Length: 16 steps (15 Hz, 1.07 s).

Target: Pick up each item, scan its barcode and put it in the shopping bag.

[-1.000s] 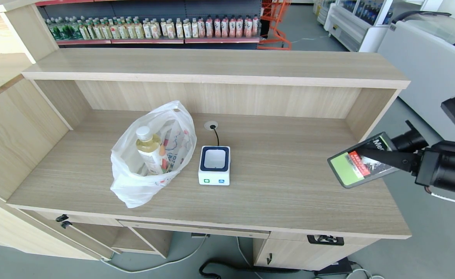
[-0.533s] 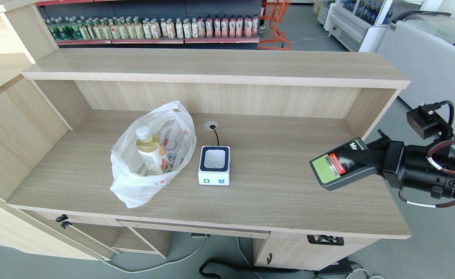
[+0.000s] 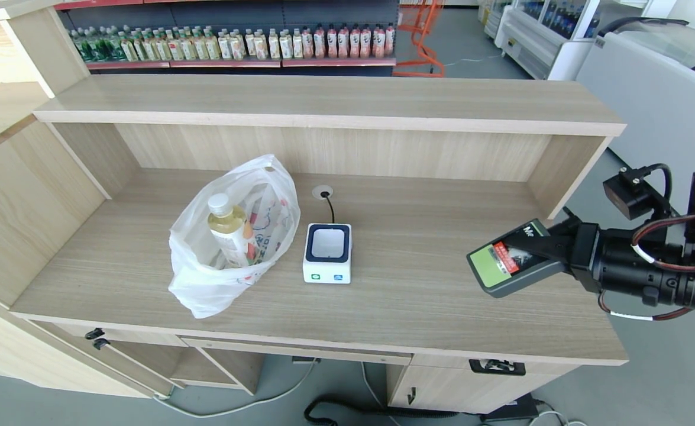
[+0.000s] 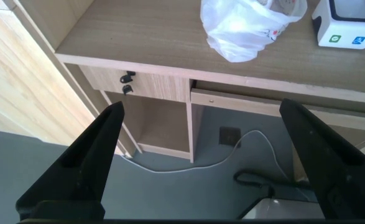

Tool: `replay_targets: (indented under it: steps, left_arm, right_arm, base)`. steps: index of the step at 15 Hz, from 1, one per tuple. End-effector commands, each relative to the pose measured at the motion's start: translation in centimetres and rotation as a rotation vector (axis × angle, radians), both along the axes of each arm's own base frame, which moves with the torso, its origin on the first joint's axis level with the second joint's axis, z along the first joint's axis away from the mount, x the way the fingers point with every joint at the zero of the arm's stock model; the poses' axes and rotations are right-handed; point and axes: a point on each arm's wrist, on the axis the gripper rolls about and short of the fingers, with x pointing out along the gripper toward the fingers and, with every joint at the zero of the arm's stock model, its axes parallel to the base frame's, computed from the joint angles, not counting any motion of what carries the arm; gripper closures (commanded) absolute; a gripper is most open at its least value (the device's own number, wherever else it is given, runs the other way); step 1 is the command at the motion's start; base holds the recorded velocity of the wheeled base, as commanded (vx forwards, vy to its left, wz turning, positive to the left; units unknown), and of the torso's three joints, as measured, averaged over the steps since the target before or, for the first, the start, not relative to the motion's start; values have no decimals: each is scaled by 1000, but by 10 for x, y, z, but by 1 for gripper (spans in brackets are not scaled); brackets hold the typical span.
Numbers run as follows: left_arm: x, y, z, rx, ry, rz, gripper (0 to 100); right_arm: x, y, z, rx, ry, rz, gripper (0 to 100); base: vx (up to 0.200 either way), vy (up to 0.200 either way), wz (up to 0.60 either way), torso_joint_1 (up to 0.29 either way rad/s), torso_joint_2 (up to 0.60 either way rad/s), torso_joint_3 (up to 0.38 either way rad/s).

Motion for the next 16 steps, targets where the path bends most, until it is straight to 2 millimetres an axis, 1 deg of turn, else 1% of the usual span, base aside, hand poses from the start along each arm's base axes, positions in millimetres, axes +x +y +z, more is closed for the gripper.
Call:
replay_targets:
  steps: [1, 10, 15, 16]
  left_arm:
    - [0, 0, 0, 1, 0, 1, 0]
    - [0, 0, 0, 0, 0, 1, 0]
    - [0, 0, 0, 1, 0, 1, 0]
    - [0, 0, 0, 1, 0, 1, 0]
  right_arm:
    - [1, 1, 0, 1, 1, 4, 100]
    - [1, 0, 1, -3, -9, 0, 100]
    - [-2, -1, 2, -2, -14, 0, 100]
    - [-2, -1, 3, -4, -17, 1, 100]
  base:
    - [0, 200, 0, -2, 2, 12]
    - [0, 200, 0, 5, 4, 1]
    - [0, 0, 0, 0, 0, 0]
    - [200, 0, 0, 2, 2, 2]
